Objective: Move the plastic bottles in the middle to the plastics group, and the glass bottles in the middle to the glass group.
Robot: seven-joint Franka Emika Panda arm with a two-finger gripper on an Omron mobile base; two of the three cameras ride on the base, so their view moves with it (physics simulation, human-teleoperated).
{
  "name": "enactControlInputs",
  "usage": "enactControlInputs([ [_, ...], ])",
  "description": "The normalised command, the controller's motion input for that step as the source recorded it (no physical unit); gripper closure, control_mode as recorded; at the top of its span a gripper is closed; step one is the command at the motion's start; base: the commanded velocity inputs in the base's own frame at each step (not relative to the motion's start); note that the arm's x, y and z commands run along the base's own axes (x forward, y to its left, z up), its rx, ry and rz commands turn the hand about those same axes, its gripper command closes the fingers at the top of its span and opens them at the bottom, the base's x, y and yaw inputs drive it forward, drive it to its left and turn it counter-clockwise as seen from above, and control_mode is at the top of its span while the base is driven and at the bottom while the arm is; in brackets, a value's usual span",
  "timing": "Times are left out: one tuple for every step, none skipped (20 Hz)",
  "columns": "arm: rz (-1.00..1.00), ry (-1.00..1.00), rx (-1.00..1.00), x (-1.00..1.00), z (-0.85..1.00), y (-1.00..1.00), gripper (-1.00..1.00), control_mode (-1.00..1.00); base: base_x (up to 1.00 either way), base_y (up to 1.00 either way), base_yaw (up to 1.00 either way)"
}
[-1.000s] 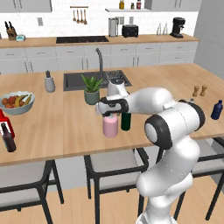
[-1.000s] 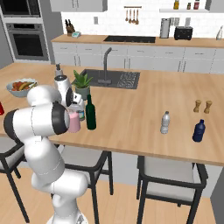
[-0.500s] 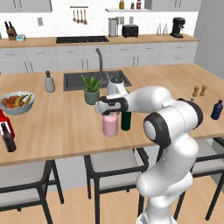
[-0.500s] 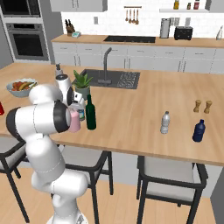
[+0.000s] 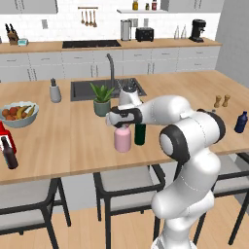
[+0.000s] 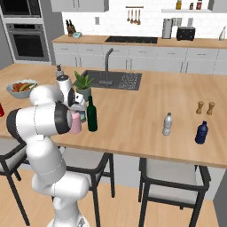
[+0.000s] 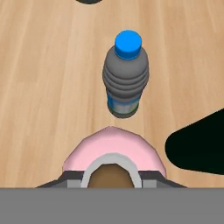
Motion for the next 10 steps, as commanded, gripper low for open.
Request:
enactControlInputs([
  [0.00,0.00,0.00,0.00,0.00,0.00,1.00,-1.00,0.00,0.00,0.00],
  [0.00,0.00,0.00,-0.04,0.00,0.01,1.00,-1.00,0.00,0.00,0.00],
  [0.00,0.00,0.00,-0.16,0.00,0.16,1.00,-1.00,0.00,0.00,0.00],
  [0.01,-0.09,0.00,-0.27,0.00,0.30,1.00,-1.00,0.00,0.00,0.00],
  [0.06,-0.11,0.00,-0.39,0.01,0.47,1.00,-1.00,0.00,0.00,0.00],
  [0.12,-0.06,0.00,-0.46,0.01,0.59,1.00,-1.00,0.00,0.00,0.00],
  [0.18,-0.09,0.00,-0.54,0.11,0.69,1.00,-1.00,0.00,0.00,0.00],
  [0.23,-0.07,0.00,-0.49,0.14,0.81,1.00,-1.00,0.00,0.00,0.00],
  [0.26,-0.09,0.00,-0.38,0.17,0.90,1.00,-1.00,0.00,0.00,0.00],
  [0.27,-0.10,0.00,-0.30,0.17,0.96,1.00,-1.00,0.00,0.00,0.00],
])
